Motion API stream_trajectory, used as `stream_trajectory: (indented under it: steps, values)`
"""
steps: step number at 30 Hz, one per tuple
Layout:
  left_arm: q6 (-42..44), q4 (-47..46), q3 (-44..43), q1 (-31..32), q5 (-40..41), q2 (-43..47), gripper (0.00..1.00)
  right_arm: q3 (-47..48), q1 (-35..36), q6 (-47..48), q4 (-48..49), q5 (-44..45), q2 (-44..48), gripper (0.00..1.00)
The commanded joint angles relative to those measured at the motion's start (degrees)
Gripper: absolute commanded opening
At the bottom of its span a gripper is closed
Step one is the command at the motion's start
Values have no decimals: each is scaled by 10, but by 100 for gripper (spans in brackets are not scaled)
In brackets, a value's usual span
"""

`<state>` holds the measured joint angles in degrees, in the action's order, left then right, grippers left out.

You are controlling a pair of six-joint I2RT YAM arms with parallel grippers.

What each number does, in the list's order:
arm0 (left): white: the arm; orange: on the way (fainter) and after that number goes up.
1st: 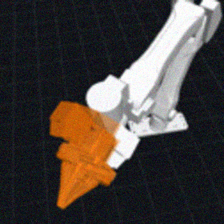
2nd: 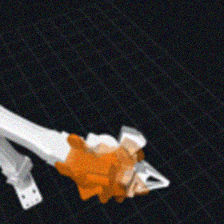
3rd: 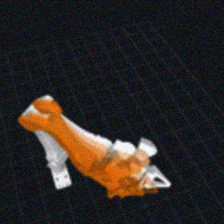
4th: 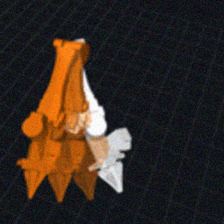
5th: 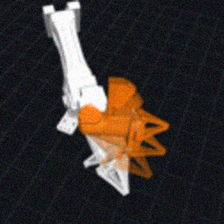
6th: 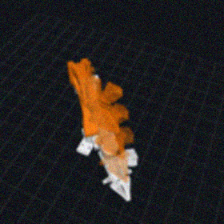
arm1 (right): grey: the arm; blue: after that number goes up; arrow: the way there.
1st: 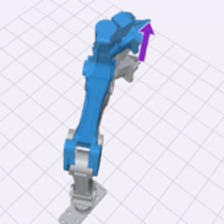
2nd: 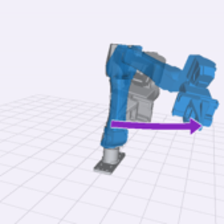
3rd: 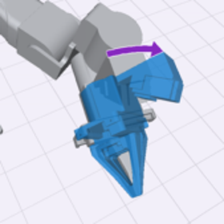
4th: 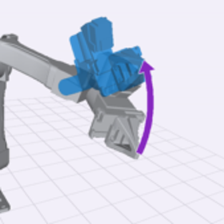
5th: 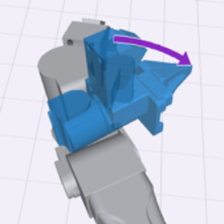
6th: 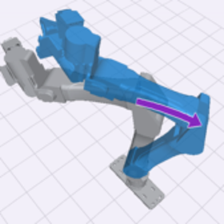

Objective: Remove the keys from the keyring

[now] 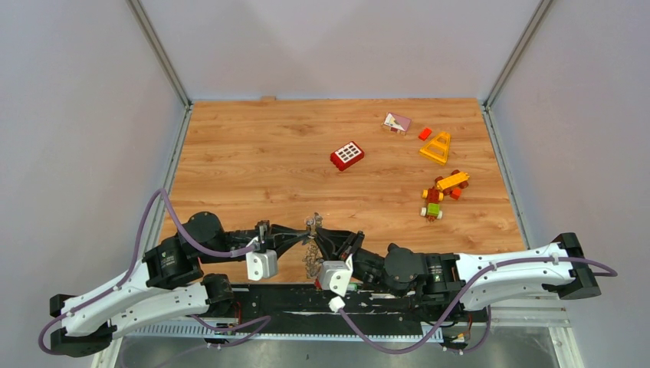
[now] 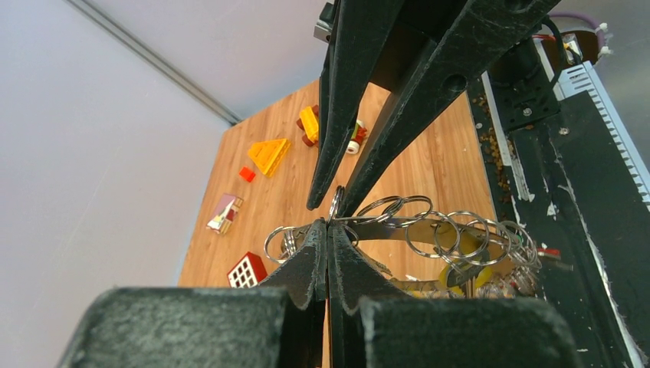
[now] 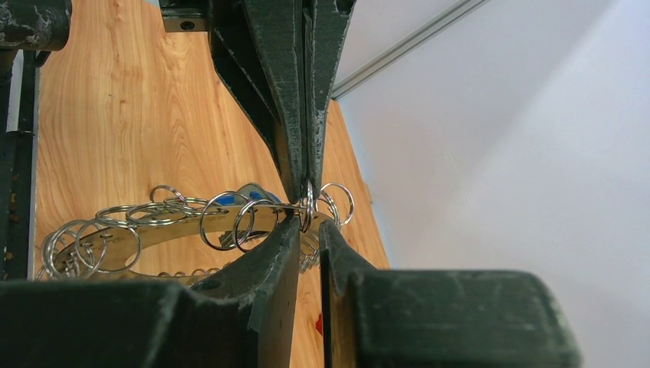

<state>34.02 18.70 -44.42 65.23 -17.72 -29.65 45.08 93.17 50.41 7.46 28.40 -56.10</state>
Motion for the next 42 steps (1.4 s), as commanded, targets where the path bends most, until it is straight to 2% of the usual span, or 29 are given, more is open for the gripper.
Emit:
stream_trajectory:
  steps: [1, 12, 16, 21, 29, 32, 35, 42]
  values:
    - [5, -36, -30, 5, -22, -3, 0, 19, -4, -10, 19, -14, 13, 17]
    - [4, -32, -30, 4, -19, -6, 0, 15, -3, -15, 24, -46, 24, 18]
    - [4, -33, -31, 5, -20, -5, 0, 14, -3, -13, 22, -41, 22, 13]
    - [5, -33, -30, 5, -19, -3, 0, 17, -3, -19, 10, -28, 18, 0]
    - [4, -54, -20, 5, -42, 12, 0, 6, -4, -34, 24, -27, 36, 0]
    - [0, -61, -16, 5, -61, 19, 12, -3, -3, -26, 32, -46, 52, 0]
    - [-4, -65, -12, 4, -80, 27, 19, -6, -3, -22, 26, -65, 65, 0]
    - [-15, -68, -6, 5, -94, 39, 21, -8, -3, -29, 10, -110, 88, 0]
